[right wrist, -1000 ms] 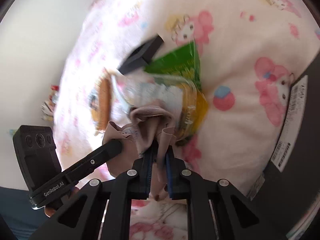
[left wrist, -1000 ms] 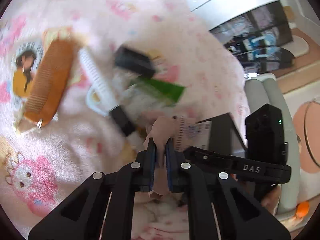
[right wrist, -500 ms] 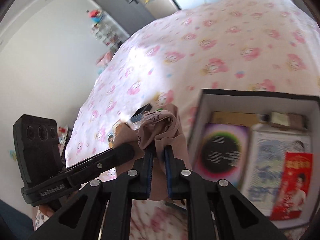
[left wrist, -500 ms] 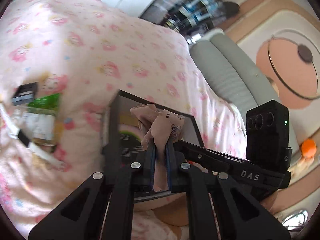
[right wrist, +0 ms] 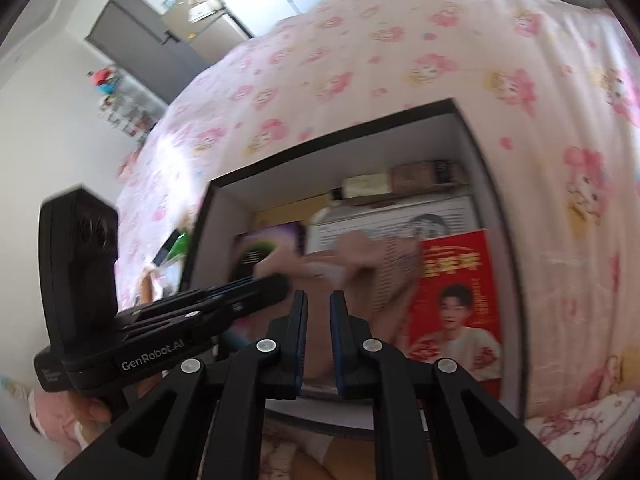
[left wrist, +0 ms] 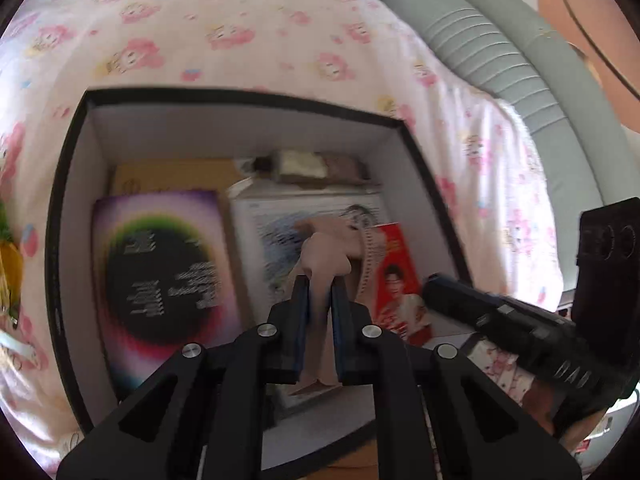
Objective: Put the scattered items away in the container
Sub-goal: 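Lift the pink pouch with the left gripper over the box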
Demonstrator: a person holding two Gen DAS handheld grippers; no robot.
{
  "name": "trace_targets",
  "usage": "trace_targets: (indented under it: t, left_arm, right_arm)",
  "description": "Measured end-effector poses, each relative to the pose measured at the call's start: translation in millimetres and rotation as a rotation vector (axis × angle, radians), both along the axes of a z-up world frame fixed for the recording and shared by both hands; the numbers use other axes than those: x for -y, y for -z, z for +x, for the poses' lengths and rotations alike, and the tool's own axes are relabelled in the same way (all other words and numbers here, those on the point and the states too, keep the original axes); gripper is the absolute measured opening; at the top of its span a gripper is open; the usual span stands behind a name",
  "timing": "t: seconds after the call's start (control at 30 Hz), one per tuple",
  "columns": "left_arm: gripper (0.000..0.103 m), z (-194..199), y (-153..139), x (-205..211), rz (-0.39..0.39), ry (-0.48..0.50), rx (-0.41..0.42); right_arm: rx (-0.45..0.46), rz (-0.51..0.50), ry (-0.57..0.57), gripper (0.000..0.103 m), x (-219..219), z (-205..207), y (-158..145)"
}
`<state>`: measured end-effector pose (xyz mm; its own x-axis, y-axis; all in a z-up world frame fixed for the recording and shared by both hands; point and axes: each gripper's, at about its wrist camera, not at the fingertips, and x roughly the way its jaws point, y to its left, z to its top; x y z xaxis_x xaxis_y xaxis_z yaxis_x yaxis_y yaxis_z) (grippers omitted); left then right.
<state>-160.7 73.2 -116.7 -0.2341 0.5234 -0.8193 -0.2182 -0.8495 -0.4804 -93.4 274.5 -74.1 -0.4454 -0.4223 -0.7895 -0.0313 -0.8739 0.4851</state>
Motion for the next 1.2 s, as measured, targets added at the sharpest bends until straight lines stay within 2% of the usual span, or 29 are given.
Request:
trace_targets:
  t: [0.07,0.13,0.17,0.2,0.27,0.33,0.47,0.53,0.57,0.6,0.63,0.7,0.77,0.87,0.93,1.0,1.1,1.17,1.2]
  left_arm:
    - [0.01,3,4,9,-0.002,-0.03,0.019]
    - [0.018,5,2,16,0.0,-0.061,0.006]
    - [0.027,5,1,17,0.007,-0.073,0.001]
    - [0.042,5,1,19,0.011,-0.085,0.002]
    - [0.055,3,7,19,-0.023,-0.105,0.02]
    - [0.055,3,14,17,-0.073,-0.104,0.045]
    - [0.055,3,23,12,-0.112,-0.086,0.086]
    - [0.054,5,29,8,-0.141,-0.066,0.128]
    - [0.046,7,32,5,-0.155,-0.053,0.146]
    - [0.03,9,32,3,-0.166,-0.037,0.142]
    - [0.023,11,29,0,-0.173,-0.022,0.128]
    - [0.014,16,22,-3,-0.181,-0.007,0.081]
    - [0.013,19,18,-4,-0.181,-0.001,0.058]
    - [0.011,22,18,1,-0.174,-0.01,0.071]
    - [0.009,23,12,8,-0.154,-0.025,0.055]
    - [0.008,21,4,17,-0.136,-0.051,0.034]
    - [0.008,2,-12,25,-0.155,-0.089,-0.007]
    - [0.009,-10,-21,30,-0.167,-0.136,-0.031]
    - [0.013,-18,-23,33,-0.177,-0.162,-0.024]
  right_arm:
    - [0.016,-0.051,0.042,0.01,-14,1,8]
    - [0.047,-0.053,0.09,0.01,-19,1,19]
    - [0.06,-0.042,0.093,0.01,-16,1,23]
    - [0.077,-0.037,0.072,0.01,-11,0,28]
    - [0.113,-0.062,0.026,0.01,1,0,39]
    - [0.125,-0.05,0.031,0.01,7,0,45]
    - [0.151,0.112,0.082,0.012,8,-7,48]
    - [0.16,0.083,0.128,0.018,2,-8,48]
    - [0.172,0.036,0.145,0.022,-2,-9,51]
    - [0.175,0.013,0.144,0.028,-3,-12,53]
    - [0.177,0.013,0.133,0.033,-2,-15,56]
    - [0.19,0.044,0.109,0.033,0,-24,60]
    - [0.202,0.003,0.074,0.033,3,-34,65]
    - [0.22,-0.052,0.047,0.03,7,-45,72]
    - [0.191,-0.064,0.047,0.017,10,-44,70]
    - [0.19,-0.074,0.021,0.01,17,-47,69]
    - [0.15,-0.075,-0.002,0.009,21,-64,53]
    - [0.081,-0.042,0.01,0.009,21,-77,32]
    - [0.048,-0.038,0.015,0.009,20,-81,23]
